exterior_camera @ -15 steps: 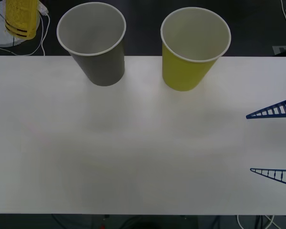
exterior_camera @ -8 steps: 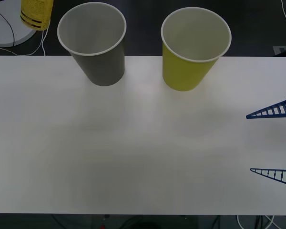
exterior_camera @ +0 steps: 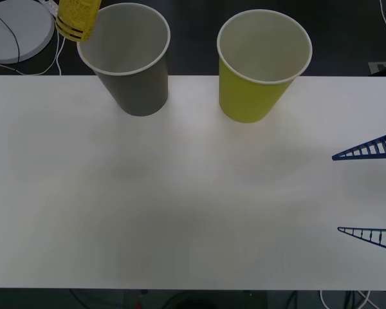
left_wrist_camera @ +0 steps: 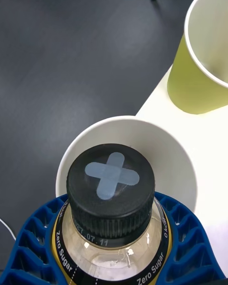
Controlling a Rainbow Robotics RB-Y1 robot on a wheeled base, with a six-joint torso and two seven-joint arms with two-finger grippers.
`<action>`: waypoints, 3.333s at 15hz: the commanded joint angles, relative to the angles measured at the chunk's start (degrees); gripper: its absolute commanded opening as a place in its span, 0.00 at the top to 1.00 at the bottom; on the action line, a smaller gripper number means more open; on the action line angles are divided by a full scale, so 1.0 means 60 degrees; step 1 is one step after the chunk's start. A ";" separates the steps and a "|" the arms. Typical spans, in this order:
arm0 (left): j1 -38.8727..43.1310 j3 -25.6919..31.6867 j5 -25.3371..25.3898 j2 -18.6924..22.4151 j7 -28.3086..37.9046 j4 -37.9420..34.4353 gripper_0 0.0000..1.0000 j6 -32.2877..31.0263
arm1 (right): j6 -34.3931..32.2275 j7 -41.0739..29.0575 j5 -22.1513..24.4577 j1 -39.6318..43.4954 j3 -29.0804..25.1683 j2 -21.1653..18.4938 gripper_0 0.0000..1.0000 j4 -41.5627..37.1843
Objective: Put the can into the green bin and the plastic bottle into the gray bin
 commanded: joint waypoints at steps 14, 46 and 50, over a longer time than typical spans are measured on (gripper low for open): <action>-0.0117 0.0004 -0.0019 -0.0546 0.0061 0.0302 0.00 0.0168 | 0.0000 0.0000 0.0000 0.0000 0.0000 0.0000 0.00 0.0000; 0.4702 -0.0743 0.8389 0.4523 -0.4890 -0.2701 0.00 0.0285 | 0.0000 0.0000 0.0000 0.0000 0.0000 0.0000 0.00 0.0000; 0.6563 0.0356 0.8755 0.4493 -0.5989 -0.3346 0.00 0.0549 | 0.0000 0.0000 0.0000 0.0000 0.0000 0.0000 0.00 0.0000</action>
